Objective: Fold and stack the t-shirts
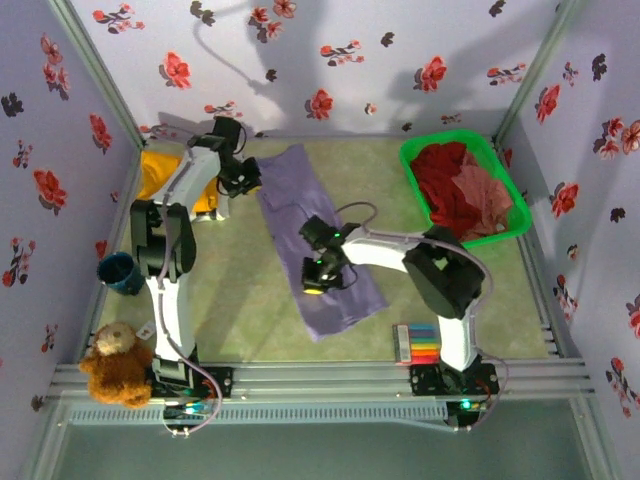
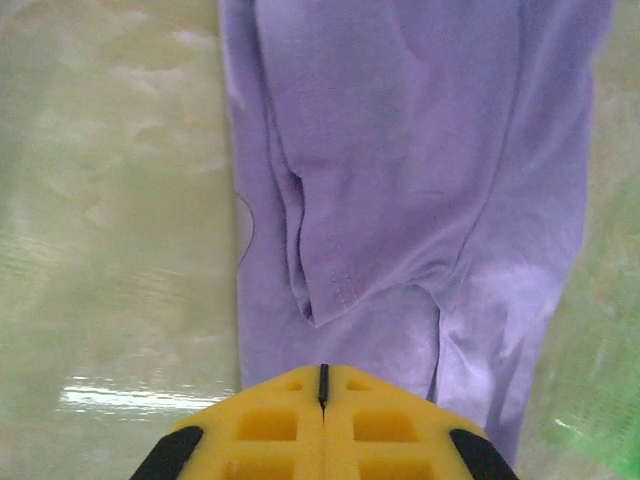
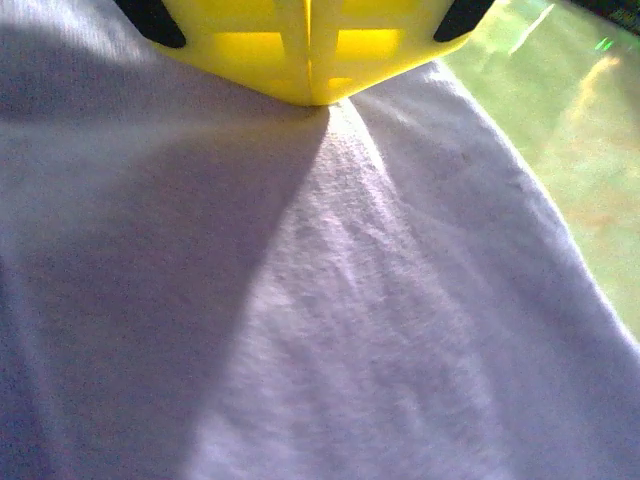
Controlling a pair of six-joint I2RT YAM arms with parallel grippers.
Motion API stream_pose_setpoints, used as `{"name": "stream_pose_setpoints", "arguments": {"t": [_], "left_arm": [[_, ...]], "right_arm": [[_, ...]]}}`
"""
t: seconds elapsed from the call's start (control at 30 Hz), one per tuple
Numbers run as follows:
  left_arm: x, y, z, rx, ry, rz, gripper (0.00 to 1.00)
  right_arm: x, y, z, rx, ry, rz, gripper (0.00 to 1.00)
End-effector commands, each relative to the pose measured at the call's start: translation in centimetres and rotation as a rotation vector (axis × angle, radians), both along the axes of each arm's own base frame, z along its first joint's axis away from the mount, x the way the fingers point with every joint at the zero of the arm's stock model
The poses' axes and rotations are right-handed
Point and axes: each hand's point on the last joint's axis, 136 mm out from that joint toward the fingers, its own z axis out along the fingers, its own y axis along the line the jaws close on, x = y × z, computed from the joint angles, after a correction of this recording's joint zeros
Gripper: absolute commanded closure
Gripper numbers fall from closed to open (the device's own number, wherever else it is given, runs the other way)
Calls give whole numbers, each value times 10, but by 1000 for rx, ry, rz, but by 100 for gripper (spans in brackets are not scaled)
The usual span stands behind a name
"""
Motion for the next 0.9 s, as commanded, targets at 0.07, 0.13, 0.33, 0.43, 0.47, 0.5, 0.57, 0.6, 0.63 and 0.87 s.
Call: {"name": "stream_pose_setpoints", "arguments": {"t": [0.07,0.13,0.33,0.43,0.47,0.5,0.57,0.6,0.63,0.87], "left_arm": [[-9,-1,0,-15,15,-30,100],[-6,-6,-8,-21,19,-29,100],[20,-34,-32,-53,3,-16,100],[34,-49,-47,-77,-4,9,100],[39,-54,-52,-87,-6,17,100],[43,-58,-58,-92,-3,22,100],[49,-64,-66,-92,-2,28,100],[51,-67,-70,-93,1,34,100],[53,-68,-75,-93,7,40,100],[52,-121,-98,-195,77,-24,100]], "right_arm": [[-6,37,13,40,6,-2,91],[3,33,30,29,-54,-4,89],[21,-7,68,8,-156,-77,89],[25,-33,74,-3,-170,-121,89],[25,-42,76,-12,-174,-131,89],[24,-51,77,-21,-176,-141,90],[24,-67,83,-36,-187,-156,90],[24,-75,85,-46,-196,-164,89],[23,-82,86,-54,-200,-172,89],[12,-119,78,-57,-195,-254,89]]}}
